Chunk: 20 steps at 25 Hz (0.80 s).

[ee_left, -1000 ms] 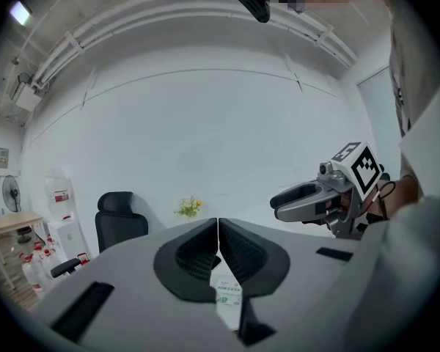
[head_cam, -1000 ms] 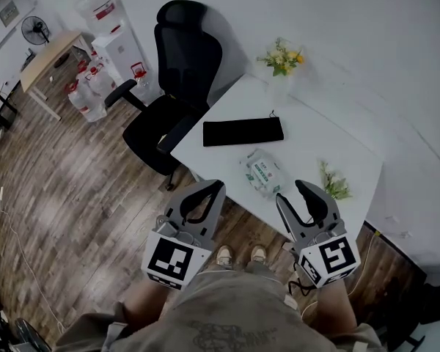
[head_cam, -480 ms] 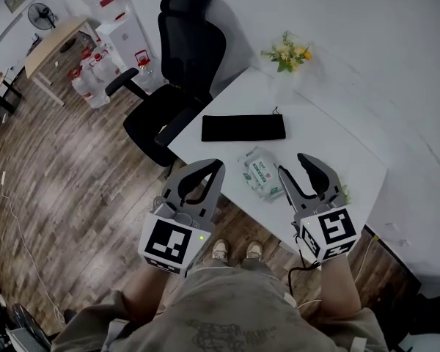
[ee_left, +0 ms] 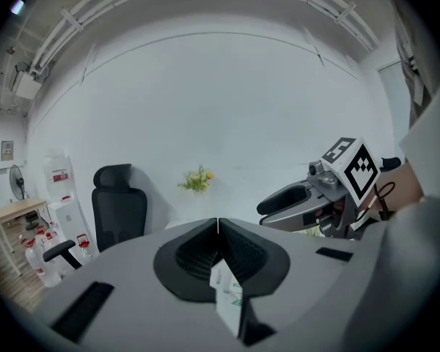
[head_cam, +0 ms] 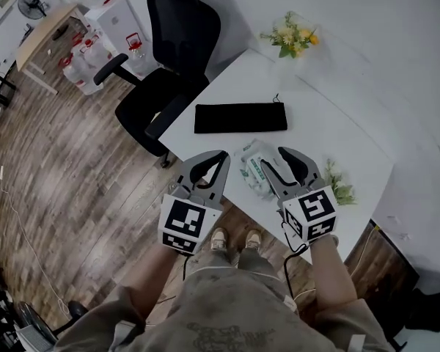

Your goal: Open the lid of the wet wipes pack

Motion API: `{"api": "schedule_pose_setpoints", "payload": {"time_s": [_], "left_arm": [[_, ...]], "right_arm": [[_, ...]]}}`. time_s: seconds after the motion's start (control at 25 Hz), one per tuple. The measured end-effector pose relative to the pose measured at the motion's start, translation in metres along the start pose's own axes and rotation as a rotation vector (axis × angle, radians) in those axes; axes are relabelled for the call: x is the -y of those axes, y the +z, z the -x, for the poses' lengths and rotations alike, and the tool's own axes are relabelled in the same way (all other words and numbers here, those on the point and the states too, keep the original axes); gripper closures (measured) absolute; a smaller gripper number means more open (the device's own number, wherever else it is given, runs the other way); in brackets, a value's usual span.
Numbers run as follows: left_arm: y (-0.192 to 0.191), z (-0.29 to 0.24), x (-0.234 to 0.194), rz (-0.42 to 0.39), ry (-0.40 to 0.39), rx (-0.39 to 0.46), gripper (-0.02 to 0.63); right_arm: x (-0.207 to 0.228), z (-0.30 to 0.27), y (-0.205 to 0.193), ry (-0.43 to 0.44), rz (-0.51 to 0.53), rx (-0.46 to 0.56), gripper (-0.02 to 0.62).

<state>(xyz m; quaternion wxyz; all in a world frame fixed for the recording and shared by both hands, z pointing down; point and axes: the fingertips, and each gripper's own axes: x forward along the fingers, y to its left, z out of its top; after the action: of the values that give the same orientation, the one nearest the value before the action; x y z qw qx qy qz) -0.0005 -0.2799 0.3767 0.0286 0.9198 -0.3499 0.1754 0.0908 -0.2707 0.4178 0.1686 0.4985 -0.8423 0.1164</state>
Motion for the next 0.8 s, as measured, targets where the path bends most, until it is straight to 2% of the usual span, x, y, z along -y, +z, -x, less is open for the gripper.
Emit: {"api": "schedule_pose_setpoints", "payload": {"time_s": [0.24, 0.44, 0.6, 0.8], "left_arm": [[-0.067, -0.044, 0.007, 0.033, -0.045, -0.133, 0.586], [-0.120, -0.072, 0.019, 0.050, -0.097, -0.215, 0.586], [-0.161, -0.091, 0.029, 0.105, -0.133, -0.283, 0.586], [-0.203, -0.110, 0.040, 0.125, -0.175, -0.364, 0.586]], "right_arm": [[0.005, -0.037, -0.073, 0.013, -0.020, -0.130, 0.390], [0.005, -0.063, -0.126, 0.024, -0.081, -0.217, 0.390], [-0.001, -0.077, -0.157, 0.021, -0.057, -0.283, 0.390], [0.000, -0.090, -0.186, 0.008, 0.040, -0.348, 0.388]]}}
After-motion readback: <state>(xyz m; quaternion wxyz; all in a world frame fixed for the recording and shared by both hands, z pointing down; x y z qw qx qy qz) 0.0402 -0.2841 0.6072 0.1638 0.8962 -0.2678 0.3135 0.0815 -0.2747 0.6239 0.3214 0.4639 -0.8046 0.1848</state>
